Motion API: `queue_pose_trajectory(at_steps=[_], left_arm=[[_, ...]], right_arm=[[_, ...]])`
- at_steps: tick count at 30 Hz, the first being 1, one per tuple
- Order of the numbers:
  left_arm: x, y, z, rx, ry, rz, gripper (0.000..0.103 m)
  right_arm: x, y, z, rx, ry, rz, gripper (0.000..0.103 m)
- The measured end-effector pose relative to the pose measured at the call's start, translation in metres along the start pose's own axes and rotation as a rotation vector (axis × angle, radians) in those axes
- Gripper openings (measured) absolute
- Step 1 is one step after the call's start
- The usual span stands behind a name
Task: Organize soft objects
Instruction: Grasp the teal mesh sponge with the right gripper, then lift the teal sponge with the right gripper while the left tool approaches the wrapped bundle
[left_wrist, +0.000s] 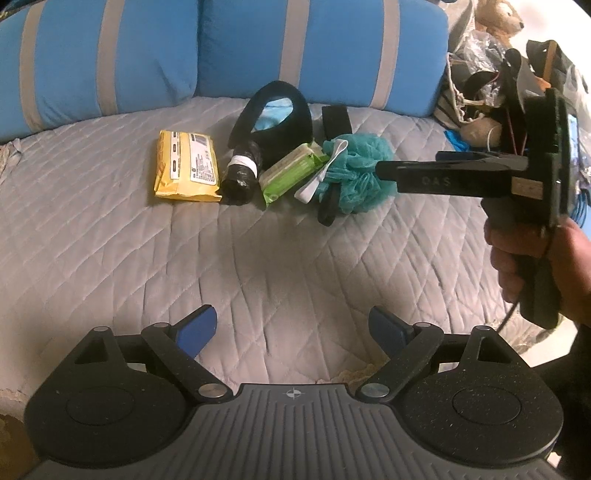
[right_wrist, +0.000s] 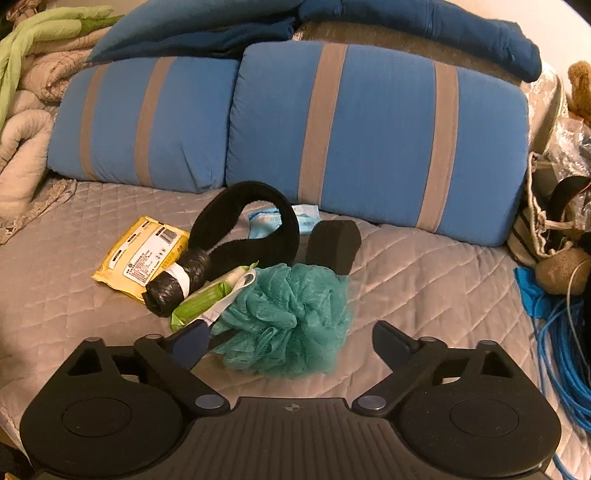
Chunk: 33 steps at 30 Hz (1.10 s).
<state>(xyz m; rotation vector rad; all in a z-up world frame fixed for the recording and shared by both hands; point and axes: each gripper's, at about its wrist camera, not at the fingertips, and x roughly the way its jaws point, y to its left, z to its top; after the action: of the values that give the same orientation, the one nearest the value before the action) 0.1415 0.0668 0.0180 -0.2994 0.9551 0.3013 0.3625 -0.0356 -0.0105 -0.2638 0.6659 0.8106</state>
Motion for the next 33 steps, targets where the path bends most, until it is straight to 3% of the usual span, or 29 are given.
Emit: queue_pose_trajectory(at_steps=[8, 16, 23, 28, 33], left_arm=[[-0.002, -0.002, 0.002, 0.0, 0.019, -0.027, 0.09], [0.0, -0.004, 0.002, 0.0, 0.047, -0.056, 0.09], [0.003, -0.002, 0.004, -0.007, 0.065, -0.059, 0.09], [0.004, -0.001, 0.003, -0.012, 0.073, -0.067, 0.09], [0.005, -0.003, 0.001, -0.01, 0.066, -0.057, 0.09]], right_arm=[[0.023, -0.004, 0.01, 0.018, -0.022, 0.032, 0.086], [0.055, -0.011, 0.023, 0.07, -0.01, 0.009, 0.059], [0.082, -0.013, 0.021, 0.084, 0.052, 0.007, 0.057], [0.083, -0.012, 0.02, 0.113, 0.08, 0.032, 0.029], [0.067, -0.01, 0.024, 0.13, 0.073, 0.036, 0.016]])
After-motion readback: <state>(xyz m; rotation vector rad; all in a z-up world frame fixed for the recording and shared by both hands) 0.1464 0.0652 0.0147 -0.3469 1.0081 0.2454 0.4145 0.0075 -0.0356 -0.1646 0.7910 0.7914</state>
